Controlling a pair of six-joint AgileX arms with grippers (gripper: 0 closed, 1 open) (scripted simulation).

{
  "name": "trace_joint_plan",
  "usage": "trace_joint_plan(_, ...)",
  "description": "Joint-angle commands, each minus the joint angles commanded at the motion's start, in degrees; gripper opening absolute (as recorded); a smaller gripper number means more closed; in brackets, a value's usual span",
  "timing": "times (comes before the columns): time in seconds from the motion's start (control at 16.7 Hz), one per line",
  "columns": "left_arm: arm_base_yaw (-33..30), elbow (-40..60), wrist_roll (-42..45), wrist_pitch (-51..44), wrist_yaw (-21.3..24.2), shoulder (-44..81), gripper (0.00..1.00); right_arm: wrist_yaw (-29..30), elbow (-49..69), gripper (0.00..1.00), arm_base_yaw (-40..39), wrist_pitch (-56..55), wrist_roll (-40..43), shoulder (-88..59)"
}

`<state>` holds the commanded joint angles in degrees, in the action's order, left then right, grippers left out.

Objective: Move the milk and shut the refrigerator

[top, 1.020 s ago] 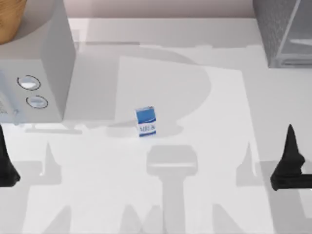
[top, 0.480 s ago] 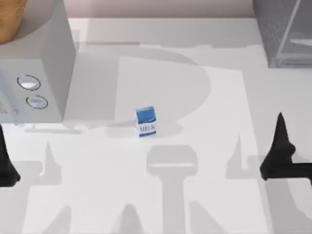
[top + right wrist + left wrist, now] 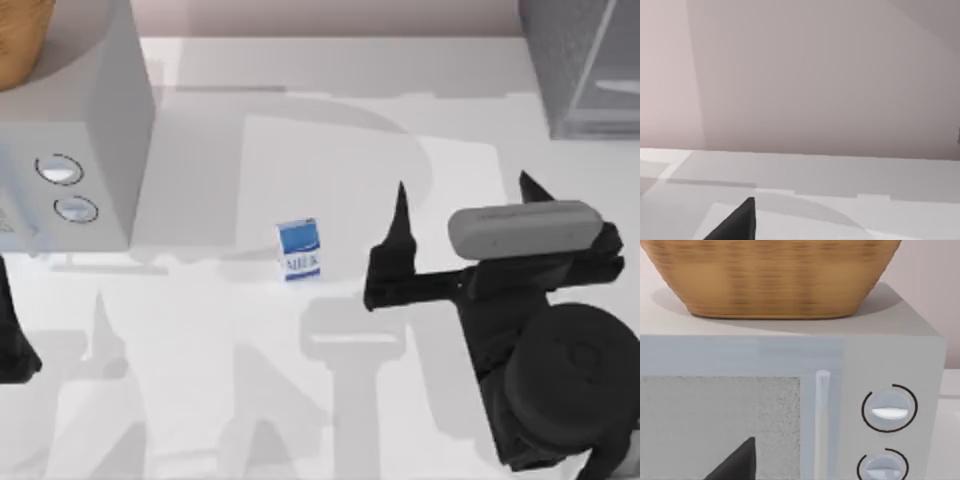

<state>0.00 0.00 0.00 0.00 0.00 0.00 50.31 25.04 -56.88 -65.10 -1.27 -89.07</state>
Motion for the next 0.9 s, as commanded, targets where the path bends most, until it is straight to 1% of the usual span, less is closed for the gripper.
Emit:
trace_joint_plan(0.3,0.00,0.00,0.00,0.00,0.00,0.00,1.00,-2.61,13.91,1.00,-0.66,-12.58,0.25,-29.54)
trace_joint_plan(0.48,0.00,0.00,0.00,0.00,0.00,0.00,1.00,-4.27,20.67,1.00,-0.52,-18.38,0.36,-41.98)
trace_joint_plan(0.66,0.00,0.00,0.00,0.00,0.00,0.00,1.00,-5.55,25.05,1.00,-0.27,-21.99,0.43,-49.04)
trace_joint_plan(0.9,0.00,0.00,0.00,0.00,0.00,0.00,1.00,-5.90,26.17,1.00,-0.19,-22.90,0.46,-50.70)
